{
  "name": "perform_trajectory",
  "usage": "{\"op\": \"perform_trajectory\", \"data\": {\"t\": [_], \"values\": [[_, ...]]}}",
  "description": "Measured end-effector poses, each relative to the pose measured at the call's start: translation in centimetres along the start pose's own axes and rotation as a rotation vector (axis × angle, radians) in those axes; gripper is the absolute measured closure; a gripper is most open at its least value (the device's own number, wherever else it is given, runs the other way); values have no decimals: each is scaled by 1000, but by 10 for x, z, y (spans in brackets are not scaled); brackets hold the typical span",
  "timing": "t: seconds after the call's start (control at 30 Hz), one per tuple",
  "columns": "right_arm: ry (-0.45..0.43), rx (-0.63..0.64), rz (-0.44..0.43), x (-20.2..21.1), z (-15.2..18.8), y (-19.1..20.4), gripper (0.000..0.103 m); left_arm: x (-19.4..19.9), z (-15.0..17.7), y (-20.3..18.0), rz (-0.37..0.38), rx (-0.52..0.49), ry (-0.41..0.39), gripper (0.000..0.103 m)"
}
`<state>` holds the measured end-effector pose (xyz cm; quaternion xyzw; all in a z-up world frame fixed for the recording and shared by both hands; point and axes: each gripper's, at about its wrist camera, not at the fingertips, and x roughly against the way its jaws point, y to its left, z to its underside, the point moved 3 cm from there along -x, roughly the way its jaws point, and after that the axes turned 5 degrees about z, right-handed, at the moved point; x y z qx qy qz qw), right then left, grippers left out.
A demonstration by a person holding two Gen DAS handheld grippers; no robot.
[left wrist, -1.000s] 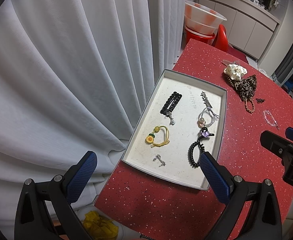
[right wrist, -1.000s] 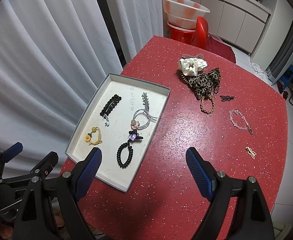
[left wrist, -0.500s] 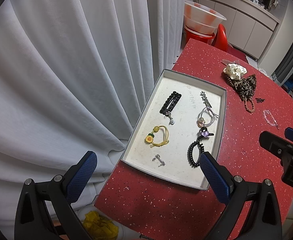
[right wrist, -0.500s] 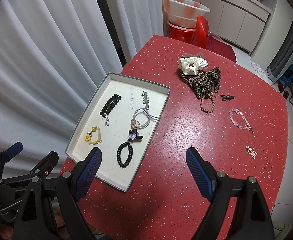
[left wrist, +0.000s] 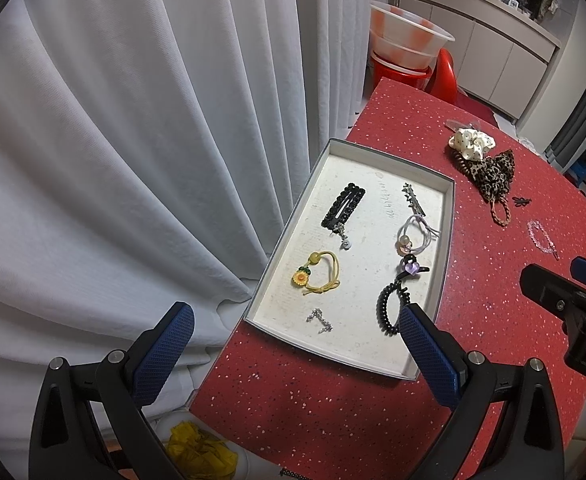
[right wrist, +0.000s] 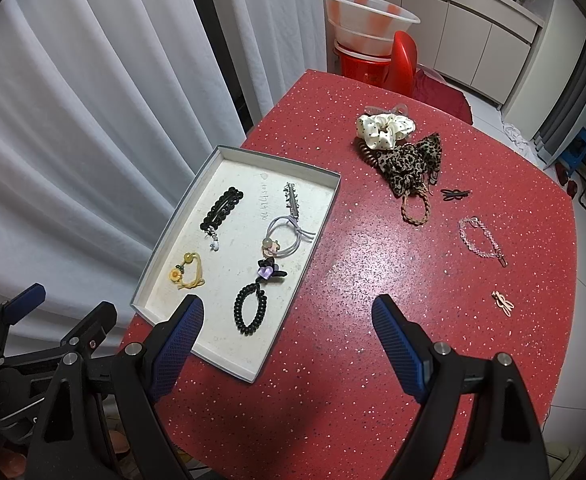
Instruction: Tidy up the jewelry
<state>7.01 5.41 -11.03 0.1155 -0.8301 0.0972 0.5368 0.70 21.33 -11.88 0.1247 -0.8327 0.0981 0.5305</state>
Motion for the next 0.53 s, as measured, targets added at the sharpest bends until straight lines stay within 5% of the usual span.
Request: {"op": "perform_trajectory", "data": {"t": [0.53], "values": [[2, -5, -2, -1, 2, 3, 15, 0, 1, 1, 0, -6, 0, 0]]}}
